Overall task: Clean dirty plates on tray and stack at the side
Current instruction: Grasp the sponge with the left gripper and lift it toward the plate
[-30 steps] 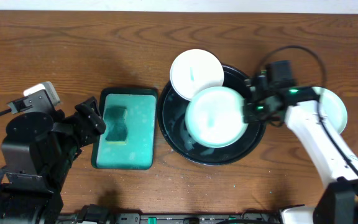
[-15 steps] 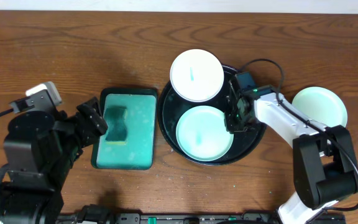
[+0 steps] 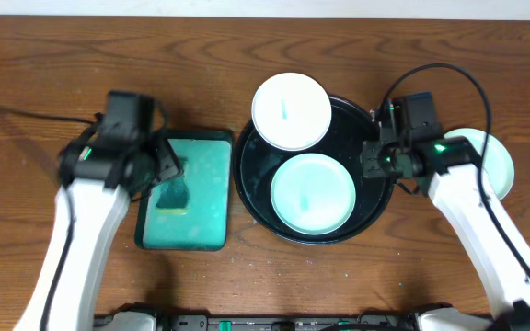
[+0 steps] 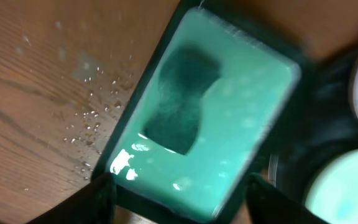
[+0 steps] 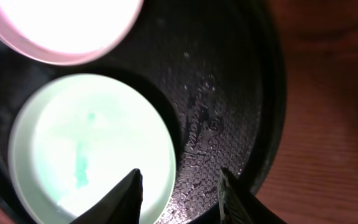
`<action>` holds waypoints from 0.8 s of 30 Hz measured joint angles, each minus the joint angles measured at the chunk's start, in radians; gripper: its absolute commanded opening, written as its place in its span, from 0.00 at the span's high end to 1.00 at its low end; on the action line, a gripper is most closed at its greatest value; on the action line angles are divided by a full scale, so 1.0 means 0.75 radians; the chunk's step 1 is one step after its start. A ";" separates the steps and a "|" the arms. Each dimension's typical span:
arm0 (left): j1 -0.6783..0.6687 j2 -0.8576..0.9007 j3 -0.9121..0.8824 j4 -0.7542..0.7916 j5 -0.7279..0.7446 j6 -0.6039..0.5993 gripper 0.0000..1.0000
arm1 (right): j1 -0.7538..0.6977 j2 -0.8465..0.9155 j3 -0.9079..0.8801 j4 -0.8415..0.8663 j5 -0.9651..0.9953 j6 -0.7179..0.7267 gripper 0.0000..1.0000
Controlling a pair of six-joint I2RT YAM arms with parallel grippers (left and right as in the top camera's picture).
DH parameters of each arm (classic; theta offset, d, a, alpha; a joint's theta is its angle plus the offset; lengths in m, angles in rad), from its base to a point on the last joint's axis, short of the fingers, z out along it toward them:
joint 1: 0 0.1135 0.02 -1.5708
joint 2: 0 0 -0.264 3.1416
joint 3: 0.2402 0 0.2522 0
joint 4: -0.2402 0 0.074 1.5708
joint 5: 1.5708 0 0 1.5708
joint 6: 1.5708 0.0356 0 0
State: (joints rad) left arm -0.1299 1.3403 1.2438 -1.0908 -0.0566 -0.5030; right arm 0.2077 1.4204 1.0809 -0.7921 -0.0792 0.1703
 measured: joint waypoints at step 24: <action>0.127 0.793 -0.012 0.225 0.358 0.270 0.93 | 0.001 -0.053 0.002 -0.072 0.000 0.088 0.70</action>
State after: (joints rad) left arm -0.0345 1.9354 1.2346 -0.9218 0.2119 -0.3008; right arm 0.2081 1.3808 1.0821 -0.8463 -0.0792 0.2363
